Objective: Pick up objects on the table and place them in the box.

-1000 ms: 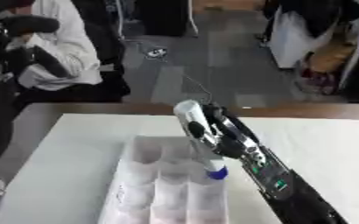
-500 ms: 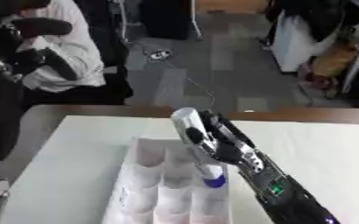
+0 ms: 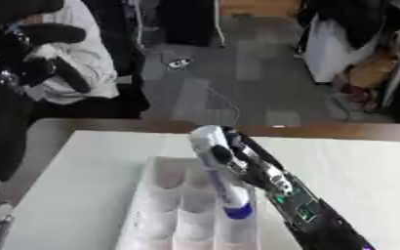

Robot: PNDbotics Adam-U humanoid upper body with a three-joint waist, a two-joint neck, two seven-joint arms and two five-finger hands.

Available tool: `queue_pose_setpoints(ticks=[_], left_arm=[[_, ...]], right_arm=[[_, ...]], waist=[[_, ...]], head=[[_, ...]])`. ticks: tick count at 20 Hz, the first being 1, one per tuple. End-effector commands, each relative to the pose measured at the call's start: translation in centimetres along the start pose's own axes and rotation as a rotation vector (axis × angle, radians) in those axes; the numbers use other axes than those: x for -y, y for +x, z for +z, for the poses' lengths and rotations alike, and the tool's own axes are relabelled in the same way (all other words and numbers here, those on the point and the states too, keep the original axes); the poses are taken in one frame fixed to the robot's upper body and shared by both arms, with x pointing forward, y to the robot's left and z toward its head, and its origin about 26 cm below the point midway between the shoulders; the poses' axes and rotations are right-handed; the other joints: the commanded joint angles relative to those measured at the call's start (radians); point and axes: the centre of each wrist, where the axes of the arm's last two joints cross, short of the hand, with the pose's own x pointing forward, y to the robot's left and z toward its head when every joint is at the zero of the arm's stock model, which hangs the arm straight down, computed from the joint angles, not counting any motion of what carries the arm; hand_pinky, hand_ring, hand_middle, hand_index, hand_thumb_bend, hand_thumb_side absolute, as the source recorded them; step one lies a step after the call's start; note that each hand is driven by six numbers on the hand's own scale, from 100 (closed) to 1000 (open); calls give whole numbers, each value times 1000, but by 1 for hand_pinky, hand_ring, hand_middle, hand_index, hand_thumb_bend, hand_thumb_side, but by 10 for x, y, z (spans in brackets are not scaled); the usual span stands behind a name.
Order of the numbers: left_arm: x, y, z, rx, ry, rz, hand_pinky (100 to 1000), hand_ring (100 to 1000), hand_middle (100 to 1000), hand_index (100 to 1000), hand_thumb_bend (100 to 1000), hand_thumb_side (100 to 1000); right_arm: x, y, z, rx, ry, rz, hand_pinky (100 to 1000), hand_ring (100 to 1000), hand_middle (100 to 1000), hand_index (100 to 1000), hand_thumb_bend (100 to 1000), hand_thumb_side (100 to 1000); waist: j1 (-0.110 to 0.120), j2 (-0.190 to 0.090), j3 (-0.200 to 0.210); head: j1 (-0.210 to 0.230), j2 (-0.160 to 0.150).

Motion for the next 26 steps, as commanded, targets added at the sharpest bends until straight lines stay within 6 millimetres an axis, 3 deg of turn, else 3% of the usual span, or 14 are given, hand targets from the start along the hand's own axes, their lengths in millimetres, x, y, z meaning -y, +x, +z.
queue_pose_setpoints(ticks=[1,9,26], left_arm=[[-1,7,-6,31,-10,-10,442,697,799,843,532,901],[-1,7,-7,30,-9,-11,441,698,799,843,533,902],[-2,6,-4,13,-13,-23,437,697,797,843,537,904]], right_arm=[[7,4,-5,19,6,18,711,634,786,808,381,1000],[9,4,-4,25,8,30,827,727,853,858,473,998],[11,-2,8,-26,-6,65,832,730,857,861,483,978]], waist=[[2,-15,1],[1,-15,1],[4,-19,-10]], head=[[4,-10],[13,-8],[16,-10]])
